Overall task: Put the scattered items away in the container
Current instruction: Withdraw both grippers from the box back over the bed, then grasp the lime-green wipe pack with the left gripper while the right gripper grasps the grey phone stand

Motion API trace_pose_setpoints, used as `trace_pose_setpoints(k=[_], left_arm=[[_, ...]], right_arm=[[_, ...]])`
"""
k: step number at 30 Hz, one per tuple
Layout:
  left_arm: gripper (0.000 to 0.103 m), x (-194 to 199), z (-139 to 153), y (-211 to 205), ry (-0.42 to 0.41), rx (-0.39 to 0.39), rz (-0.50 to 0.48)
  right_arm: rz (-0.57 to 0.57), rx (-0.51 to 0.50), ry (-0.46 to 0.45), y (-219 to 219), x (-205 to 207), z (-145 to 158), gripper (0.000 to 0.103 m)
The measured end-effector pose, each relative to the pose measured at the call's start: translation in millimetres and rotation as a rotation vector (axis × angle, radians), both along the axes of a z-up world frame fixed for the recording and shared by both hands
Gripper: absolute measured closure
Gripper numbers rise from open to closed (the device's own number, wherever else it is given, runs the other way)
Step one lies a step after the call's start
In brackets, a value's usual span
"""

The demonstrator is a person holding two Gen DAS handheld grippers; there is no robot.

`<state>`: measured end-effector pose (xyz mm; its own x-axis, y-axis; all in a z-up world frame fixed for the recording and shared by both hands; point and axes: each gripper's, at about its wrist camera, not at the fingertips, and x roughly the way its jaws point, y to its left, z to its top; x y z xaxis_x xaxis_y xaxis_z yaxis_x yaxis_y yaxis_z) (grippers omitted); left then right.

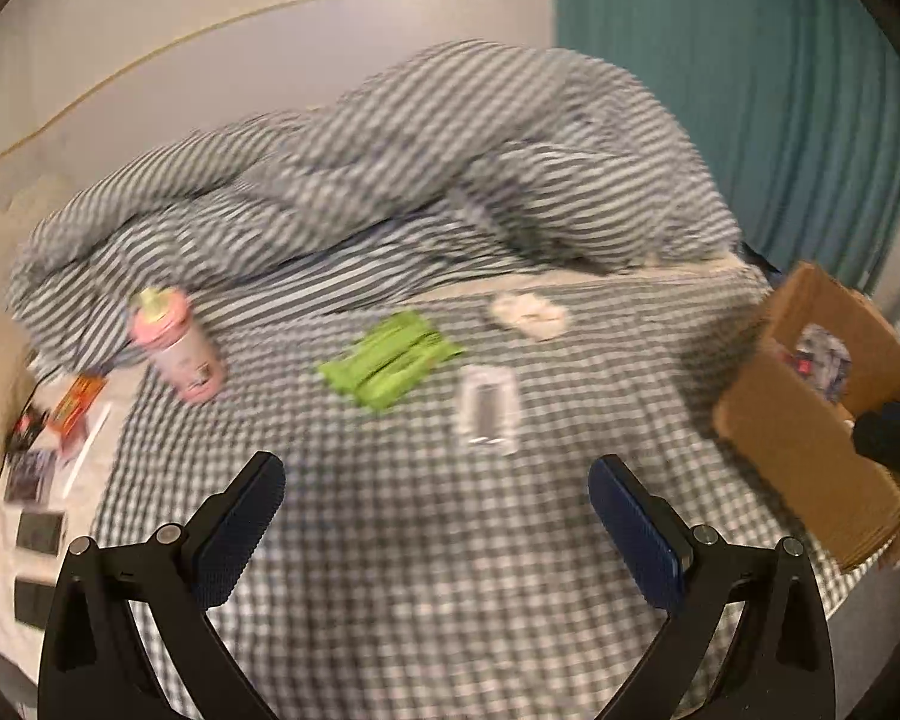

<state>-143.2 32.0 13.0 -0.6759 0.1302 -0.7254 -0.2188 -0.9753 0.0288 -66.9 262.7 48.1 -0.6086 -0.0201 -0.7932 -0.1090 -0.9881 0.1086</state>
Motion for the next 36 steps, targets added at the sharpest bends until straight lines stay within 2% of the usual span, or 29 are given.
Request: trace_pose_setpoints(k=[6,14,20,30,36], left_arm=[[0.000,-9,-23,-58,-0.040,0.002,0.090],[0.000,-39,-49,-79,-0.061,0.040,0.084],[0.000,-86,-77,-64,-0.077,0.049,0.034],[0.000,-178,-144,-32,-0.130,-0.020,-0.069],[0.000,-216,-183,-23,-0.147,-0.020,-0.155]], right_arm=[[0.060,-0.004,-0.034,-45,-21,-10,0.034],[0.114,0.014,-0.091,-77,-55,-35,0.034],[0.119,0.016,-0.138,-79,-90,-64,0.034],[0.087,-0.036,-0.258,-59,-158,-135,0.034],[0.074,-0.045,-0.308,-51,-187,-169,0.034]])
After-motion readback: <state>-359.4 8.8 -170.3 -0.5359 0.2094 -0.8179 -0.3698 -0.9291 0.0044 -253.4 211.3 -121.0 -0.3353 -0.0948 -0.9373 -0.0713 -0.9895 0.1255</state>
